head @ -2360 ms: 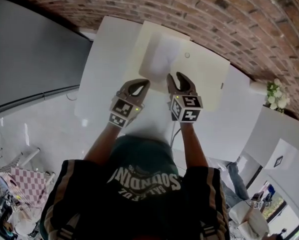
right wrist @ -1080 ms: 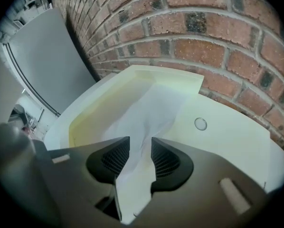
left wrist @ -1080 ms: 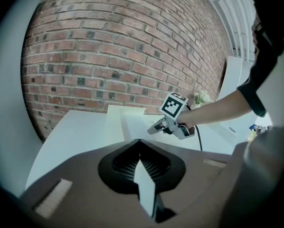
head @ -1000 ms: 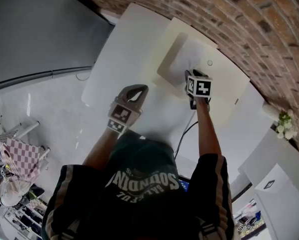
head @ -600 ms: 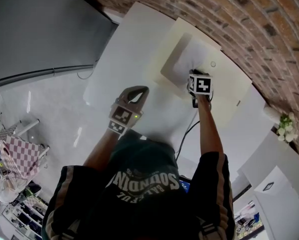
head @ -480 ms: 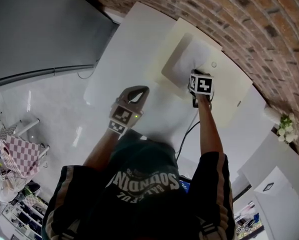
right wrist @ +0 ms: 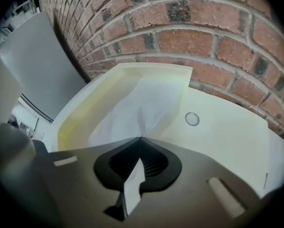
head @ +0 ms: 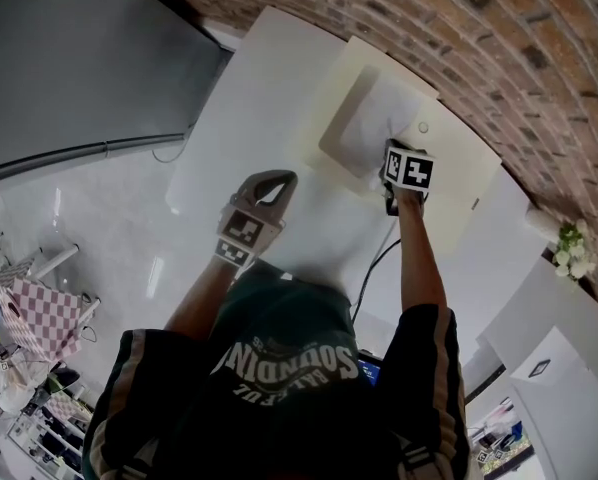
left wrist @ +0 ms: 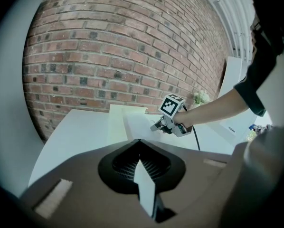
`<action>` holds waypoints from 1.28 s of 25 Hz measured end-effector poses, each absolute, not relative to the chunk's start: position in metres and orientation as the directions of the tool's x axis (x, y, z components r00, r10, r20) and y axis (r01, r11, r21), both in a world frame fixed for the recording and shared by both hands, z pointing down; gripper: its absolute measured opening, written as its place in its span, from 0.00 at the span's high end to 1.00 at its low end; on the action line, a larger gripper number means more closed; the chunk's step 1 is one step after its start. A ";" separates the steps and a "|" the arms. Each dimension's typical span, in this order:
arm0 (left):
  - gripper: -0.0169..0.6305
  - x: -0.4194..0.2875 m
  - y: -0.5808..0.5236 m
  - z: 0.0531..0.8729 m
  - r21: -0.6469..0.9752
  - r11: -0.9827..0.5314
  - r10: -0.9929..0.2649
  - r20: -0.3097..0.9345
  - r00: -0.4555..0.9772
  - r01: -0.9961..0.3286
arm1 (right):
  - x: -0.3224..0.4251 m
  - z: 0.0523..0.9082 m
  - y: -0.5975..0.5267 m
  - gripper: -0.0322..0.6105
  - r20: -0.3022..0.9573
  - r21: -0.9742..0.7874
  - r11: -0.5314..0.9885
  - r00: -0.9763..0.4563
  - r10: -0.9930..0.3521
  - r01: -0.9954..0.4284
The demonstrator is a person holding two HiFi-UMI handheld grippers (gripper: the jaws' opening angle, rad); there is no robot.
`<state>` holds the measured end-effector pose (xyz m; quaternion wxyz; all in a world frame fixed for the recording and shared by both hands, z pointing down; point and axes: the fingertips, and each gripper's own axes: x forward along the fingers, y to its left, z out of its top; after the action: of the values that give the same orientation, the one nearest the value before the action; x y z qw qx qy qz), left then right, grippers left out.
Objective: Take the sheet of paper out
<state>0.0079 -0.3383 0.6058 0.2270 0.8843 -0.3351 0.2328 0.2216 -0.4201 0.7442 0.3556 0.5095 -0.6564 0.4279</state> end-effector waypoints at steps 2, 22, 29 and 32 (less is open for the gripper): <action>0.96 0.012 -0.339 0.605 0.248 -0.680 -0.481 0.560 0.675 -0.690 | 0.227 0.743 -0.418 0.95 0.902 -0.200 0.100 -0.223 -0.370 -0.975; 0.96 0.045 -0.344 0.600 0.249 -0.743 -0.426 0.540 0.726 -0.622 | 0.306 0.736 -0.385 0.95 0.913 -0.156 -0.040 -0.129 -0.387 -0.987; 0.96 0.050 -0.340 0.597 0.246 -0.757 -0.416 0.534 0.736 -0.606 | 0.326 0.731 -0.369 0.95 0.915 -0.134 -0.073 -0.096 -0.391 -0.988; 0.96 0.051 -0.338 0.594 0.242 -0.760 -0.418 0.529 0.738 -0.603 | 0.336 0.727 -0.362 0.95 0.916 -0.121 -0.087 -0.077 -0.393 -0.989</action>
<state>0.0512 -0.3384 0.5937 0.2034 0.9099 -0.2805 0.2282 0.3358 -0.3625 0.7273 0.3369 0.5898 -0.5855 0.4425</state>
